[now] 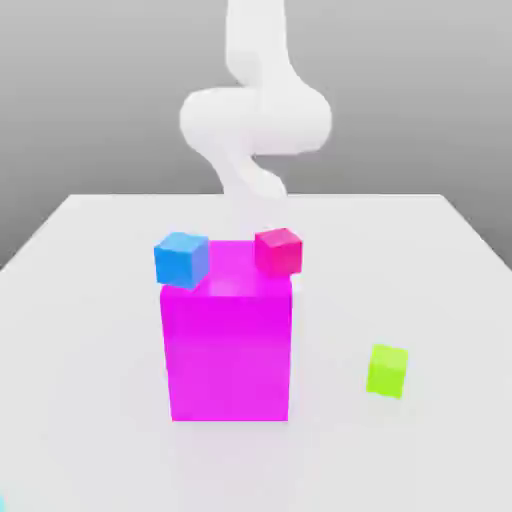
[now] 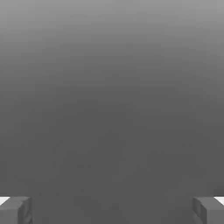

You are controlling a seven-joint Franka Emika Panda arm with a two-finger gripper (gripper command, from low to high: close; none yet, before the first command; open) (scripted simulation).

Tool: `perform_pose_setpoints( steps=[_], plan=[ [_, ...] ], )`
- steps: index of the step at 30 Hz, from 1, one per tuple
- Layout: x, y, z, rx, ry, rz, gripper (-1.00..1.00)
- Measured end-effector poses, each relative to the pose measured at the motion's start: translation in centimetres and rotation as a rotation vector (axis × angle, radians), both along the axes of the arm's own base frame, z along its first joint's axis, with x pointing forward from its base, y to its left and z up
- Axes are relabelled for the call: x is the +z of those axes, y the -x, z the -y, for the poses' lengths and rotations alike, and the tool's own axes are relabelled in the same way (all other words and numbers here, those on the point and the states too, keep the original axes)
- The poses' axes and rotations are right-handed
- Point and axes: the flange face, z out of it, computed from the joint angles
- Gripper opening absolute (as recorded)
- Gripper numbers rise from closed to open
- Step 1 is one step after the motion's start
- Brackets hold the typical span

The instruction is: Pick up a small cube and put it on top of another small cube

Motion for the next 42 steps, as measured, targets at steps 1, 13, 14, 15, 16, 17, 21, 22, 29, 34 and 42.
perform_pose_setpoints(
  steps=[1,13,14,15,16,17,21,22,29,34,42],
  plan=[
    [-2.5,-1.1,-1.4,0.046,0.033,-0.035,0.00],
    [-32.5,0.1,-13.9,0.662,0.327,-0.436,0.00],
    [-35.1,1.4,-14.7,0.726,0.345,-0.471,0.00],
    [-37.6,2.9,-15.3,0.796,0.363,-0.507,0.00],
    [-40.2,4.7,-15.9,0.870,0.379,-0.544,0.00],
    [-42.8,6.7,-16.4,0.950,0.394,-0.582,0.00],
    [-47.3,9.6,-17.4,1.066,0.414,-0.628,0.00],
    [-47.8,9.6,-17.5,1.067,0.413,-0.628,0.00],
    [-51.3,9.6,-17.4,1.066,0.411,-0.631,0.00],
    [-52.9,9.9,-17.0,1.069,0.414,-0.636,-1.00],
    [-51.7,9.7,-17.3,1.066,0.412,-0.633,-1.00]
  ],
)
